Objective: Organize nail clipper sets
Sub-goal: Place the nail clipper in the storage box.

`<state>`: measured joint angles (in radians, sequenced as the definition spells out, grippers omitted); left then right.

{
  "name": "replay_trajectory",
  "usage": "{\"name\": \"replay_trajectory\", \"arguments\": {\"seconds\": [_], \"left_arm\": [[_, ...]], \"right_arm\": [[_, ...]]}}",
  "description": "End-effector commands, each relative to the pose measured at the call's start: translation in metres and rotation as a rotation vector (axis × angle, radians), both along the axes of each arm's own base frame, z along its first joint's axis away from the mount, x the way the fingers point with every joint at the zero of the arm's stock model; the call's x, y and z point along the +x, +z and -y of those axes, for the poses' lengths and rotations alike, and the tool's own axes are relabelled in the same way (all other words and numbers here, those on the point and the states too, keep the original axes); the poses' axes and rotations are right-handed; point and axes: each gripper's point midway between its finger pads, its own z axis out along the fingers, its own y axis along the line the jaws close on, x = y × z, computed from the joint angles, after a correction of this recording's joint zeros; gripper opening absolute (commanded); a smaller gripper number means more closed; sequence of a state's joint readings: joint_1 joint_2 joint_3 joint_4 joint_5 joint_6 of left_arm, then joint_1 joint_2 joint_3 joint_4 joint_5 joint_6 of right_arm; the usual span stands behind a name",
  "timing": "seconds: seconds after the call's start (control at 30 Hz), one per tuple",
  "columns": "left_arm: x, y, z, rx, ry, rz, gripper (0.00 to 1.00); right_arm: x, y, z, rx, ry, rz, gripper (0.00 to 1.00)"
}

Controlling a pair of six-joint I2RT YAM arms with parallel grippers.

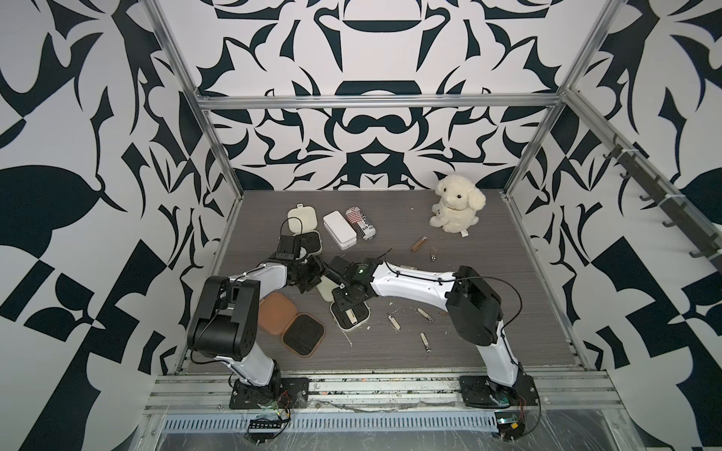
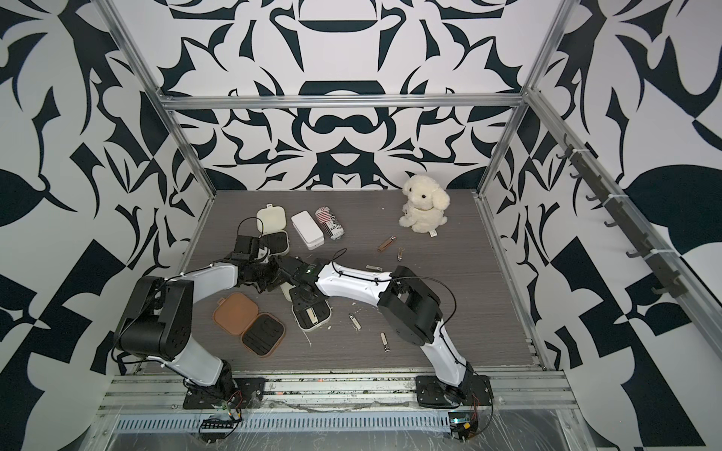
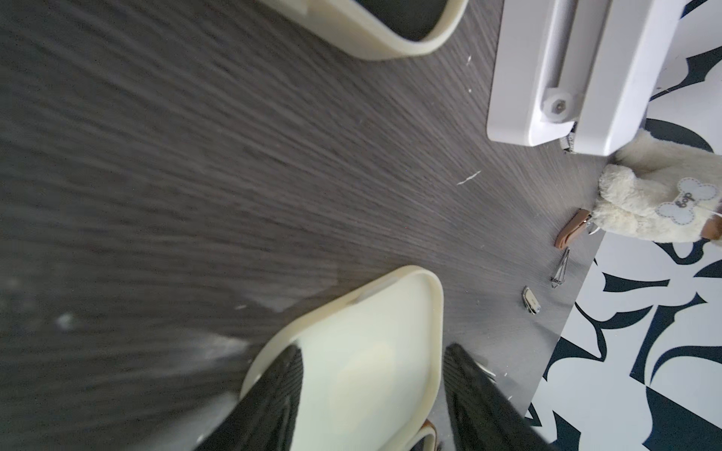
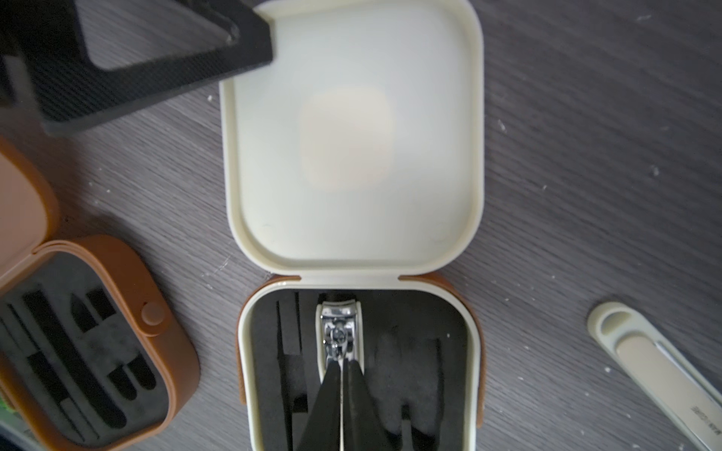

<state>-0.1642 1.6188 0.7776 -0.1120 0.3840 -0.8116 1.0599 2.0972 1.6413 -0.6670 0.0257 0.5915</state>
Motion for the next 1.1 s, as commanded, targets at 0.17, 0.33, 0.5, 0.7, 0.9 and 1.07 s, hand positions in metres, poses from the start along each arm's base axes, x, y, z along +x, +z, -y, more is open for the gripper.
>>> {"name": "replay_trajectory", "arguments": {"seconds": [0.17,0.33,0.5,0.7,0.9,1.07], "left_arm": [[-0.027,-0.025,-0.010,0.066,0.005,-0.125,0.62],[-0.027,-0.025,-0.010,0.066,0.004,-0.126,0.62],[-0.027,-0.026,-0.010,0.067,0.005,-0.126,0.62],[-0.028,-0.027,-0.010,0.066,0.005,-0.129,0.62],[-0.028,-0.027,-0.010,0.066,0.005,-0.128,0.62],[-0.026,-0.023,-0.010,0.064,0.004,-0.120,0.62]], "right_arm": [[0.004,0.012,-0.008,0.044,-0.006,0.011,0.08],[0.002,-0.001,-0.006,0.023,-0.010,-0.006,0.07],[-0.002,-0.017,0.000,0.003,-0.022,-0.028,0.06],[-0.006,-0.028,0.005,-0.006,-0.032,-0.040,0.05],[-0.008,-0.035,0.007,-0.018,-0.032,-0.048,0.05],[-0.007,-0.033,0.007,-0.013,-0.036,-0.043,0.04]]}}
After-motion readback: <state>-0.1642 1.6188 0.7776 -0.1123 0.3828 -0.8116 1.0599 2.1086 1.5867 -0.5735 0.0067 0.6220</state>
